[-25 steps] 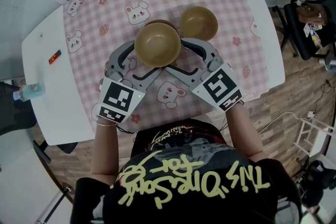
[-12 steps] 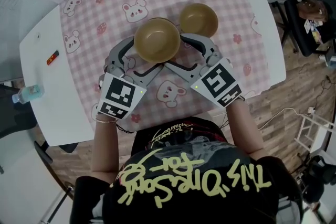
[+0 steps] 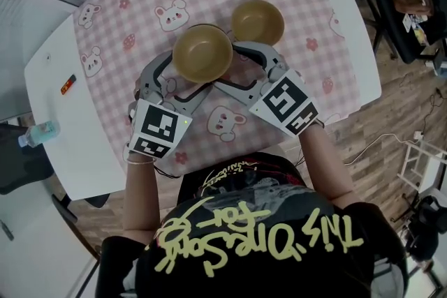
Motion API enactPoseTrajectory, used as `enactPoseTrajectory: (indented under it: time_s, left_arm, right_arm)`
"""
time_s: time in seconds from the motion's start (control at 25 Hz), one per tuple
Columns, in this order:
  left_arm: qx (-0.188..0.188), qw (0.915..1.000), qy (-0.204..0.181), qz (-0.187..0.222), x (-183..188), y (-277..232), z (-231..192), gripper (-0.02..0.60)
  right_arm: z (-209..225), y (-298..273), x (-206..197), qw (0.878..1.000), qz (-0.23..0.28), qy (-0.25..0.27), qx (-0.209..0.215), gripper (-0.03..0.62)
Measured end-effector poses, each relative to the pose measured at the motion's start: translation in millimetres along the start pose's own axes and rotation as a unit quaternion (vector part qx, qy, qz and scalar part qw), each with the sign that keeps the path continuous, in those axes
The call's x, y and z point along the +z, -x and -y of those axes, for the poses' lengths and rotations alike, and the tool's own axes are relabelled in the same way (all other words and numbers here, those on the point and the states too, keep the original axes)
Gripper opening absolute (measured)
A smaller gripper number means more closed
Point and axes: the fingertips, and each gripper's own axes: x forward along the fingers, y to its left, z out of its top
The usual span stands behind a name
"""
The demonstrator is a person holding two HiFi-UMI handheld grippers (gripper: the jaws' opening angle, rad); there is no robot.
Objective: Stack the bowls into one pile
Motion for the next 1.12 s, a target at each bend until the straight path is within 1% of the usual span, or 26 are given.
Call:
enactPoseTrajectory:
  time_s: [0.16, 0.24, 0.8, 1.12]
  left_arm:
    - [0.006, 0.9997, -0.02, -0.01, -2.1, -1.3, -1.7, 0.417]
    - [0.007, 0.9997, -0.023, -0.01, -2.6, -1.4, -1.6, 0.417]
    - [0.009, 0.9999, -0.011, -0.009, -6.2, 1.1, 6.1, 0.417]
    - [0.013, 0.9999, -0.006, -0.007, -4.4, 4.2, 10.1, 0.417]
  right_arm:
    - [-0.1, 0.8, 0.3, 1.0, 0.001, -0.002, -0.002, 0.308]
    - [-0.5, 0.7, -0.9, 1.0, 0.0, -0.002, -0.003, 0.308]
    - [2.0, 7.8, -6.4, 1.0, -0.002, -0.002, -0.015, 0.308]
    - [-1.4, 14.5, -3.4, 1.0, 0.007, 0.0, -0.015, 0.308]
